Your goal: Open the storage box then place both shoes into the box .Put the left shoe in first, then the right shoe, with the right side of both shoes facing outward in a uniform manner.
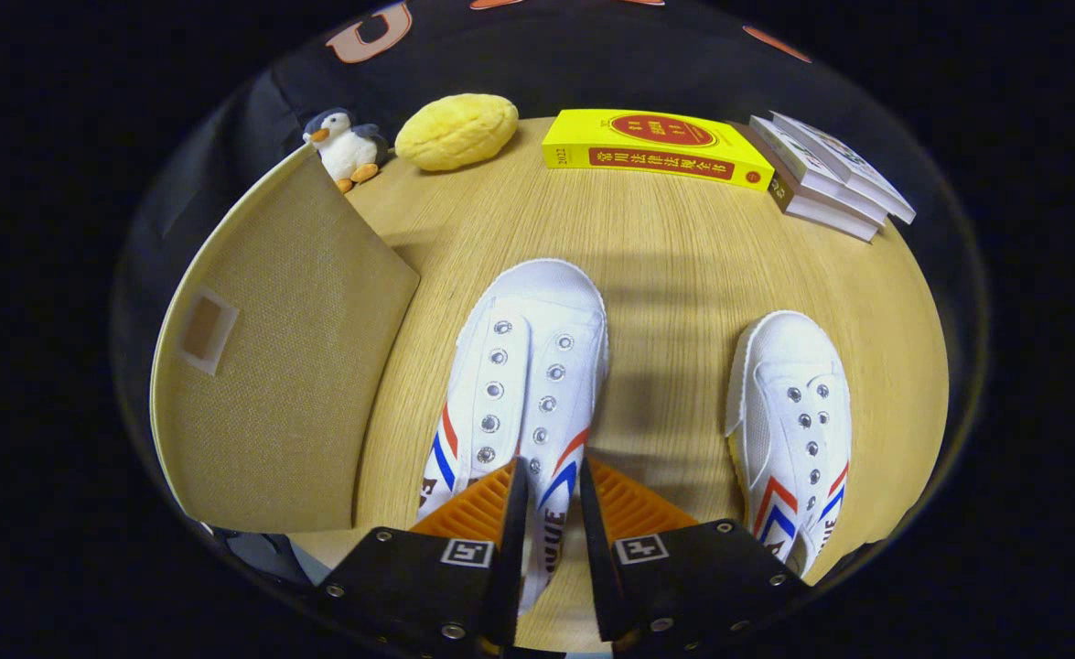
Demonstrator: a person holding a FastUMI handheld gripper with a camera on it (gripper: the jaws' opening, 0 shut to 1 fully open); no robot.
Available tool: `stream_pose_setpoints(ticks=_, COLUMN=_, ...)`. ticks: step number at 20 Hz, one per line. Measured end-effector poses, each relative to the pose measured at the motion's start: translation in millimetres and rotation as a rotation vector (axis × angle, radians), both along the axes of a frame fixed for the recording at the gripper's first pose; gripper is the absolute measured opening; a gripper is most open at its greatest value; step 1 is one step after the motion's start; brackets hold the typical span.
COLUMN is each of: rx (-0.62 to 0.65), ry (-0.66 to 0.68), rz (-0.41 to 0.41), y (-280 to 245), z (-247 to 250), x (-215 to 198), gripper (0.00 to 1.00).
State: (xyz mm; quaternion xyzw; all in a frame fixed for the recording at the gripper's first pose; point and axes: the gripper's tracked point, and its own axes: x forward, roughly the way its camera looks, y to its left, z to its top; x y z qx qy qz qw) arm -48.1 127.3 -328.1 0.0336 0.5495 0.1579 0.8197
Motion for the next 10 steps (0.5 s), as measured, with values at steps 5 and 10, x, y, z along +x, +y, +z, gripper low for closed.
stream_pose_setpoints(ticks=5, rx=-0.005, ry=-0.029, rz=0.007, y=-4.9, z=3.6, x=-0.1, gripper=0.20)
stream_pose_setpoints(ticks=10, rx=0.150, ry=-0.017, rz=-0.151, y=-6.1, z=10.1, x=4.7, gripper=0.00)
